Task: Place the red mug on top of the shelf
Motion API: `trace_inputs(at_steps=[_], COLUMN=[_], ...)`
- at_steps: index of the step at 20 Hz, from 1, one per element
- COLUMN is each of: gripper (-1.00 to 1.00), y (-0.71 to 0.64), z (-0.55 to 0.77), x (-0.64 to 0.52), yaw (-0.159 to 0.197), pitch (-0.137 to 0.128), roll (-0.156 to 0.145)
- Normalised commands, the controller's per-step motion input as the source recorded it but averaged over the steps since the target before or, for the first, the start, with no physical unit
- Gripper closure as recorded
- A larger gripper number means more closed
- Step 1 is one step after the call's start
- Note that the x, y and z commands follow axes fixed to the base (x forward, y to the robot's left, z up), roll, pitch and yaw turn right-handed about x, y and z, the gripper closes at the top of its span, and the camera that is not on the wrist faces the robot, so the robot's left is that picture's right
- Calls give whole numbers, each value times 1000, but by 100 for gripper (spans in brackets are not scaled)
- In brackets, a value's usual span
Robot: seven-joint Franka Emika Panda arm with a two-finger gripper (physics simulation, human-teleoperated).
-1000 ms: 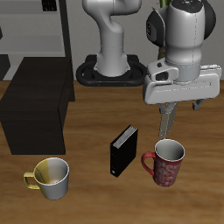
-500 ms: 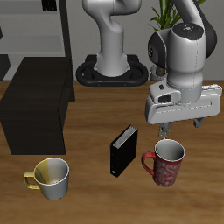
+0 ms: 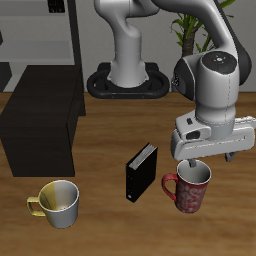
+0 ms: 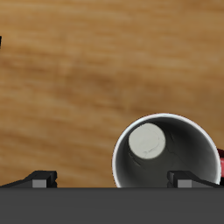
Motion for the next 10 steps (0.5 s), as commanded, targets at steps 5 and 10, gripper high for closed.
trace_inputs(at_steps=[5,10], gripper=[-100,-100], y=[78,115], z=[-254,-378], x=[43,25], yaw=[-6,-5], pitch=[33,60], roll=[4,20])
